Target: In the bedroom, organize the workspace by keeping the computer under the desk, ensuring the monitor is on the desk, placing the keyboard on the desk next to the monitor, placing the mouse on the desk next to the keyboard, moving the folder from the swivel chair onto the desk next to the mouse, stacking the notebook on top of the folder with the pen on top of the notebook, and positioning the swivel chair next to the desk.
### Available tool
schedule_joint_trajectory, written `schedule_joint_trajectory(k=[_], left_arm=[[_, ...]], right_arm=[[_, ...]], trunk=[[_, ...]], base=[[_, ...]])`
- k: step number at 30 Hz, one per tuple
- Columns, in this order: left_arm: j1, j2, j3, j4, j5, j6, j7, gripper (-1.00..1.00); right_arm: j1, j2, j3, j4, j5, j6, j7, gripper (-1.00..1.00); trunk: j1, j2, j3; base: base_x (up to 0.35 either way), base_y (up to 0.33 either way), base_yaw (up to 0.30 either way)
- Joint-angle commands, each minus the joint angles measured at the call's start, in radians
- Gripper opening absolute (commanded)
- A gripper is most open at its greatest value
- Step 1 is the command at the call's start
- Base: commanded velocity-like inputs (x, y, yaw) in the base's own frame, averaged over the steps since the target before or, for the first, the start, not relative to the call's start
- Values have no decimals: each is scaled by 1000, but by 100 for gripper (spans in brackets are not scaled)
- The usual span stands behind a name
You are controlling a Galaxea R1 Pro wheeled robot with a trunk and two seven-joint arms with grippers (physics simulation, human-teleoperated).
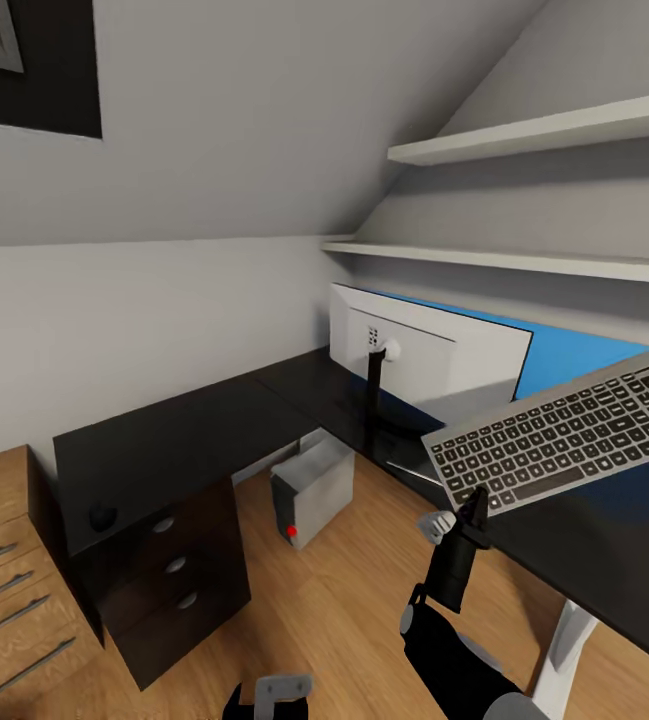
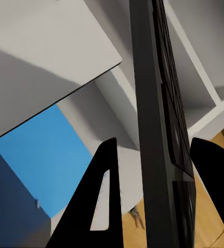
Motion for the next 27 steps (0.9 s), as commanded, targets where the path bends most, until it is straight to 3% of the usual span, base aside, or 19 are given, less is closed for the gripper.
schedule_joint_trajectory(k=[1,7,12,15,18,21,22,27], left_arm=[[-1,0,-2,3,7,-1,6,100],[-1,0,-2,9,6,-2,7,100],[-1,0,2,10,4,-5,8,100],[-1,0,4,11,2,-6,7,100],[-1,0,4,11,2,-6,6,100],[-1,0,4,12,2,-6,6,100],[-1,0,4,14,2,-6,6,100],[-1,0,5,58,1,-19,5,100]], right_arm=[[2,2,1,1,2,11,-3,-100],[10,15,10,-2,29,18,-2,-100],[10,13,9,-93,51,104,10,-100],[8,-3,7,-188,102,138,100,-100],[8,-17,5,-281,208,148,189,-100],[7,-33,-2,-418,329,151,336,-100],[7,-36,-4,-447,340,150,362,-100],[7,-37,-13,-726,380,155,638,-100]], trunk=[[0,-1,-2],[0,-1,-2],[0,-1,-2],[0,-1,-2],[0,-1,-2],[0,-1,-2],[0,-1,-2],[0,-1,-2]], base=[[0,0,72],[0,0,20],[0,0,2],[0,0,0],[0,0,0],[0,0,0],[0,0,0],[0,0,0]])
